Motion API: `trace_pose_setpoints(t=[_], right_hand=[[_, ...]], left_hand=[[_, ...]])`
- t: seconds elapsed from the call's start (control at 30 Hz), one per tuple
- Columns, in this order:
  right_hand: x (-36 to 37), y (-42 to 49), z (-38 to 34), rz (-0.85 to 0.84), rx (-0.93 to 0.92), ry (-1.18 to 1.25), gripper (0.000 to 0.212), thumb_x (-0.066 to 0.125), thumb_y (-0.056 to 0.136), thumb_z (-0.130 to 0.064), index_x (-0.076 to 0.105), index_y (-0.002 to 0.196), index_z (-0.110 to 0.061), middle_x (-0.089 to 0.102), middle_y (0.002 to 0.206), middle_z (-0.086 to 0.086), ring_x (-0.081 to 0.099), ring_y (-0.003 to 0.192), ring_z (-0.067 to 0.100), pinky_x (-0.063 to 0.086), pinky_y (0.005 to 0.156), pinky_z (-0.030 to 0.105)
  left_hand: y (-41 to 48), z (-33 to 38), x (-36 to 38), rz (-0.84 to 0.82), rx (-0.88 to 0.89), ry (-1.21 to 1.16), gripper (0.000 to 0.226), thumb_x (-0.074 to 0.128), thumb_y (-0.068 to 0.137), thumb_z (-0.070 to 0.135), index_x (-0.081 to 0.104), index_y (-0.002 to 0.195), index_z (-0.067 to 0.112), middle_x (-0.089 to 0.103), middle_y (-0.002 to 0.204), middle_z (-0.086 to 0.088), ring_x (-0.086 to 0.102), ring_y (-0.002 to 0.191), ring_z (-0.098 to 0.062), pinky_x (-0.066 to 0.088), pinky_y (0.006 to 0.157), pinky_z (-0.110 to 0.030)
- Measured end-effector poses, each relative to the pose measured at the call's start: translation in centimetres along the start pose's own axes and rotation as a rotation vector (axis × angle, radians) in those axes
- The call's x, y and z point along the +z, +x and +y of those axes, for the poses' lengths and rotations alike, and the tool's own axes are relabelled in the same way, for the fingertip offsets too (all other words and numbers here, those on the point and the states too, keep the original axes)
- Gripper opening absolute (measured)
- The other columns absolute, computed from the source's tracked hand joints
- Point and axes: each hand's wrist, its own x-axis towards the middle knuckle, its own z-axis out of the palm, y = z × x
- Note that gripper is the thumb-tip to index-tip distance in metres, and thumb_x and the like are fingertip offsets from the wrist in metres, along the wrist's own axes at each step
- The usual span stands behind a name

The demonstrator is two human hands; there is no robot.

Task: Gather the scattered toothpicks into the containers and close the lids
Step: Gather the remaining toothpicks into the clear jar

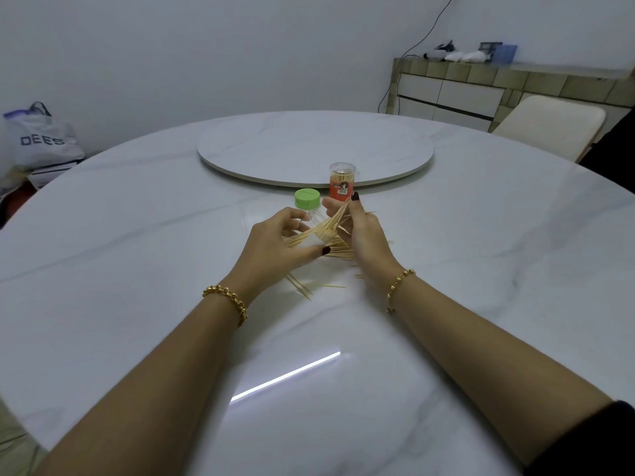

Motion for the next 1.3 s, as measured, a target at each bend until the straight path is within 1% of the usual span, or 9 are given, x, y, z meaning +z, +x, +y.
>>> trace_pose_setpoints(t=[0.17,0.37,0.47,0.57,0.87,1.0,1.13,1.2,1.3], right_hand=[[0.4,0.0,0.1,-0.032,0.011,0.014,0.040,0.029,0.103,-0.032,0.054,0.130,-0.017,0.059,0.113,-0.008,0.056,0.105,0.004,0.040,0.106,0.033],[0.4,0.1,0.2,-0.052,-0.008,0.036,0.025,0.031,0.102,-0.041,0.054,0.108,-0.032,0.060,0.114,-0.003,0.057,0.112,0.016,0.042,0.105,0.040],[-0.1,0.1,-0.6,0.004,-0.070,0.106,0.038,0.030,0.103,-0.038,0.048,0.129,-0.018,0.062,0.120,0.004,0.060,0.108,0.014,0.049,0.091,0.028],[-0.6,-0.2,-1.2,0.039,-0.119,0.146,0.031,0.029,0.104,-0.033,0.051,0.120,-0.019,0.069,0.109,0.002,0.066,0.097,0.010,0.052,0.077,0.020],[-0.2,0.1,-0.5,-0.021,-0.052,0.019,0.042,0.025,0.104,-0.031,0.061,0.122,-0.015,0.066,0.117,0.006,0.062,0.110,0.016,0.048,0.097,0.033],[0.0,-0.2,-0.4,-0.111,-0.039,-0.082,0.045,0.022,0.104,-0.037,0.058,0.124,-0.018,0.064,0.112,-0.002,0.061,0.107,0.013,0.047,0.092,0.026],[-0.1,-0.1,-0.8,-0.063,-0.070,0.057,0.041,0.028,0.104,-0.038,0.056,0.124,-0.016,0.066,0.116,0.003,0.064,0.104,0.013,0.051,0.082,0.025],[-0.4,-0.3,-1.1,-0.049,-0.133,0.083,0.037,0.030,0.104,-0.034,0.057,0.121,-0.016,0.068,0.114,0.005,0.066,0.100,0.010,0.052,0.075,0.021],[-0.7,-0.5,-1.2,-0.057,-0.234,0.055,0.024,0.044,0.100,-0.013,0.060,0.119,-0.012,0.068,0.112,0.009,0.064,0.106,0.016,0.055,0.086,0.030]], left_hand=[[0.0,0.1,0.0,-0.002,0.026,-0.003,0.053,0.084,0.068,0.031,0.061,0.115,0.018,0.066,0.099,0.008,0.061,0.095,-0.008,0.044,0.073,-0.006],[0.1,0.3,0.1,-0.013,0.048,0.003,0.055,0.083,0.069,0.030,0.060,0.117,0.019,0.065,0.101,0.008,0.061,0.099,-0.008,0.045,0.078,-0.008],[0.0,0.4,0.0,-0.011,0.053,-0.008,0.057,0.084,0.068,0.034,0.060,0.117,0.020,0.066,0.102,0.009,0.061,0.101,-0.007,0.046,0.084,-0.013],[-0.1,0.5,0.0,-0.020,0.056,-0.005,0.058,0.084,0.067,0.038,0.060,0.118,0.021,0.065,0.102,0.011,0.060,0.100,-0.006,0.045,0.083,-0.010],[-0.2,0.9,0.0,-0.037,0.087,-0.021,0.051,0.085,0.067,0.030,0.057,0.110,0.029,0.062,0.096,0.017,0.060,0.094,0.000,0.044,0.076,-0.003],[-0.2,1.1,0.0,-0.036,0.099,-0.029,0.051,0.086,0.067,0.027,0.055,0.108,0.032,0.061,0.094,0.020,0.060,0.092,0.005,0.044,0.076,-0.002],[-0.2,1.0,-0.1,-0.040,0.100,-0.033,0.050,0.085,0.067,0.031,0.057,0.107,0.032,0.063,0.096,0.018,0.060,0.093,0.003,0.045,0.077,-0.006],[-0.1,0.9,-0.1,-0.052,0.096,-0.043,0.050,0.085,0.066,0.033,0.058,0.108,0.030,0.064,0.098,0.014,0.061,0.094,0.001,0.046,0.077,-0.006],[-0.1,0.6,0.0,-0.070,0.072,-0.062,0.051,0.085,0.066,0.033,0.059,0.109,0.028,0.066,0.101,0.010,0.062,0.096,-0.002,0.047,0.077,-0.007]])
